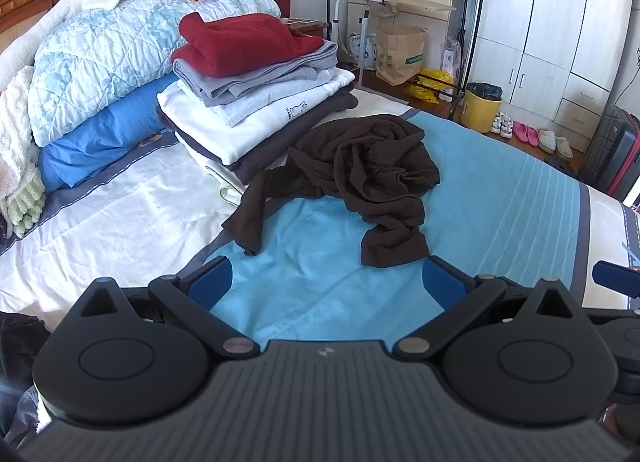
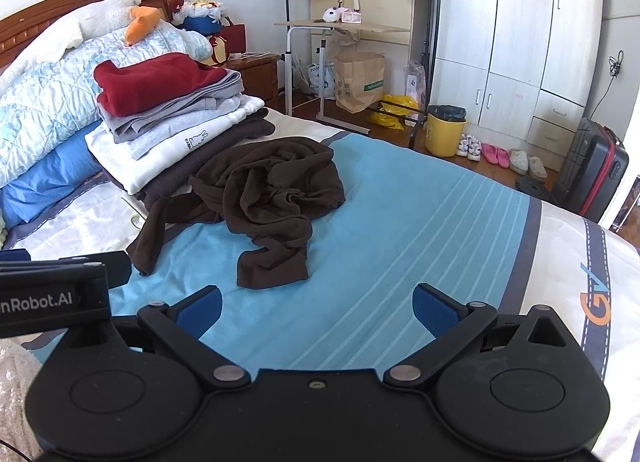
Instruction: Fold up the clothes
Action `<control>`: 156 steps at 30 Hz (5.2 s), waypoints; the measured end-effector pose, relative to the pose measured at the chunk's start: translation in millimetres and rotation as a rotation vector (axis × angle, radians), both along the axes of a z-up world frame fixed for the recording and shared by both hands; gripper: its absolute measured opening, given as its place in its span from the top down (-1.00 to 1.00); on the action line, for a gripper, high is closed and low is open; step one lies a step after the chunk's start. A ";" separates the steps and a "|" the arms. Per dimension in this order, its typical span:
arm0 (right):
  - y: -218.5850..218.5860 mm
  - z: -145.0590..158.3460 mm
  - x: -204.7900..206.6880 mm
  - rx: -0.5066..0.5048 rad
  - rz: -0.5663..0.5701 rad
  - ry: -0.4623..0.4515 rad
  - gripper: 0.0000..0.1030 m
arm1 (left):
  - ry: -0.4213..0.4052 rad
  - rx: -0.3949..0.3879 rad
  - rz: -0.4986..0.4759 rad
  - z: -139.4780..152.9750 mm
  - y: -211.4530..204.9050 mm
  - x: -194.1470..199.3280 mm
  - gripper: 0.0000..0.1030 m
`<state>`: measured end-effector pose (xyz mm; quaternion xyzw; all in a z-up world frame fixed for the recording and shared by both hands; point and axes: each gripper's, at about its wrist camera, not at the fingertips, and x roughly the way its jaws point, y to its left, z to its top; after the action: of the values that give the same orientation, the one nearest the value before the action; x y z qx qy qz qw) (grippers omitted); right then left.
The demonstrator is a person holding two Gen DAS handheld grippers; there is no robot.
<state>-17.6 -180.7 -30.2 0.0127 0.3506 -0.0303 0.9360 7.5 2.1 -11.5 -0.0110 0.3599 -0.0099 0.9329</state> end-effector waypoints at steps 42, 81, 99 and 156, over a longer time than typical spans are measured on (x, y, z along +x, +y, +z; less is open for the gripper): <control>-43.6 -104.7 79.7 0.410 0.000 0.084 -0.98 | -0.027 0.093 -0.107 -105.3 32.7 183.2 -0.98; -48.4 -109.1 241.6 0.213 0.276 -0.101 0.50 | -0.131 -0.235 -0.330 -167.3 -1.7 275.3 0.59; -171.3 19.6 17.2 0.098 0.005 -0.381 0.52 | -0.449 -0.168 -0.458 -58.5 -80.7 66.9 0.63; -268.1 -81.1 63.7 0.404 -0.100 -0.118 0.81 | 0.137 -0.532 -0.675 -145.6 -173.6 43.3 0.43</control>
<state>46.1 -448.8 -111.3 0.2193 0.2928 -0.0051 0.9307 50.7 -171.5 -157.1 -0.1332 0.3891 -0.4059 0.8161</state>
